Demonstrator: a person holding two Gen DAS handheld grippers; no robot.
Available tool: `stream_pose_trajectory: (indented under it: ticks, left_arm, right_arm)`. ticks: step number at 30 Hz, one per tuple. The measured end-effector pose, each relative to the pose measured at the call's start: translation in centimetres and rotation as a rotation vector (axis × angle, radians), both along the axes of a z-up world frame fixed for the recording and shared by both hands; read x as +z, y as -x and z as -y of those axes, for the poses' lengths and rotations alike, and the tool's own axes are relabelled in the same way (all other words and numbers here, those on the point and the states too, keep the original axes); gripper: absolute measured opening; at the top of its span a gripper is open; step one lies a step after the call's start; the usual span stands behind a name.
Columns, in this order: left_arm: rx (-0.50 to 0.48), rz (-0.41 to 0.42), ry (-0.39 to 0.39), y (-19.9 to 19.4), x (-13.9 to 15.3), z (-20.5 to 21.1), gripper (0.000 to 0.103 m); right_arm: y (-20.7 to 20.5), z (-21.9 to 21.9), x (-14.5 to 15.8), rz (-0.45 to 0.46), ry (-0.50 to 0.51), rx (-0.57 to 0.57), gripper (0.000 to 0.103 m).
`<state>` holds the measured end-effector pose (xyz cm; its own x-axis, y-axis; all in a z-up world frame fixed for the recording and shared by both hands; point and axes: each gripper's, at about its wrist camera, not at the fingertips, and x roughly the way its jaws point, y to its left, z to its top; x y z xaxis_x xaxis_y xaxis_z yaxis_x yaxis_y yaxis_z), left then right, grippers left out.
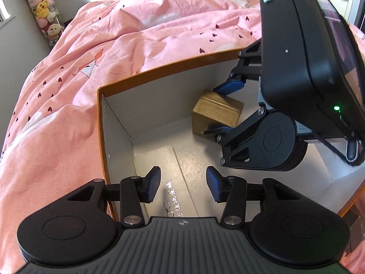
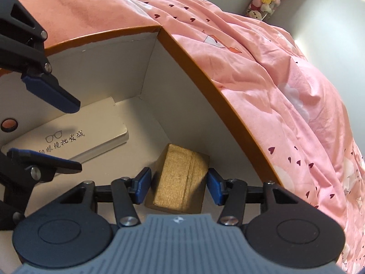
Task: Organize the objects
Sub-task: 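Lower the small brown box into the orange box with the right tool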
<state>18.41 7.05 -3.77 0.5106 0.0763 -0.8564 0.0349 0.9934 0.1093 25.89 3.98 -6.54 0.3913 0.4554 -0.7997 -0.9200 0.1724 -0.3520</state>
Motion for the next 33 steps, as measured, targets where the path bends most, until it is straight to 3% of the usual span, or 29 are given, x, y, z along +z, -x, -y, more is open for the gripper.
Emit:
stream_pose_trajectory:
  ticks: [6, 13, 16, 20, 21, 25, 29, 30, 32, 33]
  left_arm:
    - [0.017, 0.010, 0.056, -0.4, 0.2, -0.6, 0.055]
    - [0.030, 0.015, 0.125, -0.4, 0.6, -1.4, 0.055]
    - [0.044, 0.014, 0.162, -0.2, 0.8, -2.0, 0.053]
    - [0.066, 0.009, 0.217, -0.2, 1.0, -2.7, 0.052]
    - [0.070, 0.007, 0.227, -0.2, 1.1, -2.8, 0.052]
    - [0.088, 0.001, 0.241, -0.2, 1.2, -3.1, 0.051]
    - [0.088, -0.002, 0.244, -0.3, 1.2, -3.1, 0.050]
    - [0.086, -0.003, 0.243, -0.3, 1.2, -3.0, 0.050]
    - [0.081, -0.005, 0.241, -0.4, 1.2, -2.9, 0.050]
    - [0.079, -0.006, 0.243, -0.4, 1.2, -2.9, 0.050]
  right_arm:
    - [-0.5, 0.7, 0.8, -0.035, 0.003, -0.046, 0.075]
    - [-2.2, 2.4, 1.3, -0.183, 0.028, -0.198, 0.076]
    - [-3.0, 3.0, 1.0, -0.276, 0.003, -0.260, 0.069]
    - [-3.6, 3.2, 0.5, -0.415, -0.039, -0.312, 0.048]
    - [-3.5, 3.1, 0.4, -0.412, -0.038, -0.319, 0.044]
    - [-3.4, 3.0, 0.2, -0.411, -0.039, -0.330, 0.044]
    - [-2.3, 2.6, 0.1, -0.288, -0.005, -0.236, 0.044]
    - [-1.9, 2.7, 0.1, -0.244, 0.009, -0.205, 0.031]
    - [-1.4, 2.6, -0.1, -0.176, 0.052, -0.156, 0.015]
    - [-1.1, 2.6, -0.3, -0.127, 0.069, -0.146, 0.017]
